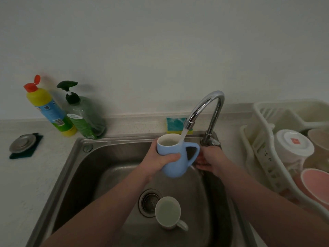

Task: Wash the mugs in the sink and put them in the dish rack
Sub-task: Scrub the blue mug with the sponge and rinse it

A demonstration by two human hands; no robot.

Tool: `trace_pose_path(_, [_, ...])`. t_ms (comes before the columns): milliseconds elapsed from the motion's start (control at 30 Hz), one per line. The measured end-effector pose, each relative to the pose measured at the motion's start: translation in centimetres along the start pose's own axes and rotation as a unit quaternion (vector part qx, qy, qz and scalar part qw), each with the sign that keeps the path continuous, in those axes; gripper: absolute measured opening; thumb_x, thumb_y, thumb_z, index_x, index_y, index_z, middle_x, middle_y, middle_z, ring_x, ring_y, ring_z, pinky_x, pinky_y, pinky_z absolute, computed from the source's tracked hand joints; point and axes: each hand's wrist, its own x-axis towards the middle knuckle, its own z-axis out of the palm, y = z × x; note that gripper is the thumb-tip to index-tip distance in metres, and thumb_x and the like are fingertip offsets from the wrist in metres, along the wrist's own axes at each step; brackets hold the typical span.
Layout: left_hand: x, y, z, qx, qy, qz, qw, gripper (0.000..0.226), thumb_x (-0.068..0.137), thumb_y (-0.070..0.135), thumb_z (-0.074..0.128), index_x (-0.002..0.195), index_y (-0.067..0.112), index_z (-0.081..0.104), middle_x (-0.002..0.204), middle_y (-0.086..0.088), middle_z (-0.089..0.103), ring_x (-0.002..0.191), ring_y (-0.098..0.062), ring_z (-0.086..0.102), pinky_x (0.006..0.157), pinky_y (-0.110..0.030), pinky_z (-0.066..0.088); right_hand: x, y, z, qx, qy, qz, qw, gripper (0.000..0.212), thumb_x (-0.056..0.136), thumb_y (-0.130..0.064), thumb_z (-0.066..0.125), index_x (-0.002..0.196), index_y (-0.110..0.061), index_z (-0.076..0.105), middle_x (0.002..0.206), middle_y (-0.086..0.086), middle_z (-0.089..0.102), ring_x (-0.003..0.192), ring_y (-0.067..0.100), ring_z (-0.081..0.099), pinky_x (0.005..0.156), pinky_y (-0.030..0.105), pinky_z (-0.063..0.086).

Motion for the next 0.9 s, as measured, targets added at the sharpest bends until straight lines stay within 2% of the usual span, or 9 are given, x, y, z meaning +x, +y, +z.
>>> trace_pose_path(100, [0.3,0.0,-0.1,0.031,-0.016,0.016,0.999,0.079,0.050,0.024,0.088,0.119,0.031,0.052,0.117,0.001,0.063,0.105,-0.015,0.063,0.082,-0.034,0.057,1.4,0.1,-1.4,-0.148,0.097,-0.105,0.979,0.015,0.092,-0.014,0.053,0.092,-0.008,0.067,0.093,0.012,0.066,0.088,0.024,0.062,0.082,0.039,0.054])
trace_pose_path(233, [0.6,0.1,-0.1,0.053,-0.031,0.029,0.998,0.073,0.060,0.013,0.088,0.121,0.030,0.052,0.118,0.002,0.063,0.105,-0.013,0.063,0.080,-0.029,0.055,2.1,0.2,-1.9,-0.266,0.125,-0.162,0.942,0.023,0.095,-0.014,0.047,0.097,-0.005,0.068,0.093,0.013,0.065,0.083,0.021,0.058,0.069,0.028,0.043])
trace_pose_path(400, [0.8,0.4,-0.3,0.059,-0.032,0.035,0.997,0.083,0.051,0.025,0.089,0.125,0.028,0.051,0.120,0.001,0.063,0.109,-0.016,0.062,0.086,-0.036,0.056,3.4,-0.8,-3.0,-0.218,0.152,-0.179,0.947,0.023,0.095,-0.015,0.048,0.098,-0.007,0.069,0.096,0.014,0.067,0.088,0.024,0.060,0.079,0.037,0.049])
trace_pose_path(500, [0.8,0.4,-0.4,0.056,-0.034,0.044,0.997,0.081,0.051,0.024,0.089,0.122,0.029,0.051,0.117,0.003,0.064,0.109,-0.014,0.062,0.084,-0.032,0.056,3.7,-2.1,-4.2,-0.163,0.149,-0.150,0.964,0.017,0.093,-0.015,0.053,0.092,-0.008,0.068,0.095,0.015,0.067,0.083,0.024,0.061,0.075,0.037,0.052])
trace_pose_path(600, [0.8,0.5,-0.4,0.062,-0.028,0.047,0.997,0.077,0.055,0.016,0.087,0.121,0.032,0.050,0.118,0.004,0.062,0.108,-0.013,0.061,0.083,-0.031,0.055,1.7,-3.0,-3.8,-0.071,0.031,-0.031,0.997,0.023,0.094,-0.027,0.055,0.096,-0.005,0.062,0.096,0.018,0.065,0.085,0.028,0.062,0.068,0.041,0.055])
trace_pose_path(667, [0.8,0.4,-0.3,0.076,-0.031,0.054,0.995,0.078,0.056,0.015,0.087,0.123,0.031,0.049,0.118,0.005,0.062,0.108,-0.012,0.061,0.083,-0.030,0.055,-0.1,-3.0,-3.0,-0.041,-0.100,0.072,0.992,0.042,0.093,-0.044,0.053,0.103,-0.003,0.060,0.101,0.021,0.066,0.090,0.030,0.064,0.063,0.036,0.055])
trace_pose_path(733, [0.7,0.4,-0.2,0.097,-0.040,0.077,0.991,0.083,0.055,0.017,0.089,0.127,0.028,0.049,0.119,0.005,0.062,0.110,-0.012,0.061,0.084,-0.029,0.054,-1.1,-2.7,-2.0,-0.019,-0.177,0.115,0.977,0.040,0.091,-0.041,0.055,0.102,-0.003,0.064,0.093,0.019,0.070,0.077,0.026,0.068,0.055,0.029,0.055])
trace_pose_path(833, [0.2,0.6,0.1,0.133,-0.054,0.118,0.983,0.084,0.056,0.016,0.090,0.128,0.028,0.048,0.119,0.011,0.062,0.112,-0.009,0.059,0.088,-0.027,0.052,-1.6,-2.2,-0.7,0.064,-0.210,0.182,0.959,0.023,0.094,-0.020,0.046,0.091,-0.002,0.059,0.063,0.013,0.060,0.044,0.013,0.054,0.037,0.017,0.046])
trace_pose_path(900, [-0.1,0.9,0.1,0.154,-0.066,0.144,0.975,0.082,0.057,0.013,0.089,0.125,0.032,0.047,0.118,0.018,0.060,0.113,-0.005,0.057,0.090,-0.021,0.050,-1.3,-2.2,-0.2,0.113,-0.190,0.198,0.955,0.023,0.096,-0.014,0.037,0.097,0.000,0.054,0.060,0.012,0.052,0.036,0.010,0.046,0.031,0.014,0.039])
